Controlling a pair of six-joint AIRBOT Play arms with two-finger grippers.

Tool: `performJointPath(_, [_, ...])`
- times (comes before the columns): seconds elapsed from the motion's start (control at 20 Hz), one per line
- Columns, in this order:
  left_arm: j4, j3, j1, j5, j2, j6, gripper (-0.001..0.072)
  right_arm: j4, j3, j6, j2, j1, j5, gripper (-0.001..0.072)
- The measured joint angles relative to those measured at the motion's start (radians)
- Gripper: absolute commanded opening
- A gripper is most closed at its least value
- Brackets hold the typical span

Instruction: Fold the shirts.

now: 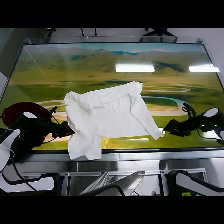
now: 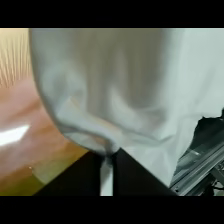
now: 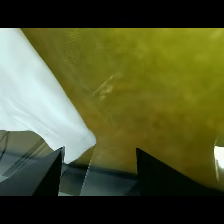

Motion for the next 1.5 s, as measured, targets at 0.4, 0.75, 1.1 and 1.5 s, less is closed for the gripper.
performJointPath(0.4, [-0.016, 0.071, -0.011, 0.012, -0.02, 0.017, 0.0012, 0.092, -0.039, -0.049, -0.06, 0.034, -0.013, 0.0504])
performJointPath(0.75, [-0.029, 0.082, -0.011, -0.02, -0.021, 0.019, 0.0012, 0.176, -0.034, -0.141, -0.123, 0.138, -0.029, 0.0017])
performJointPath(1.1, [-0.09, 0.138, 0.006, -0.13, -0.014, 0.019, 0.0012, 0.281, 0.149, -0.174, -0.057, 0.114, 0.101, 0.0017])
performJointPath(1.5, [-0.7, 0.588, 0.131, -0.356, 0.276, 0.074, 0.0011, 0.68, 0.558, -0.245, 0.28, -0.047, 0.026, 0.0016])
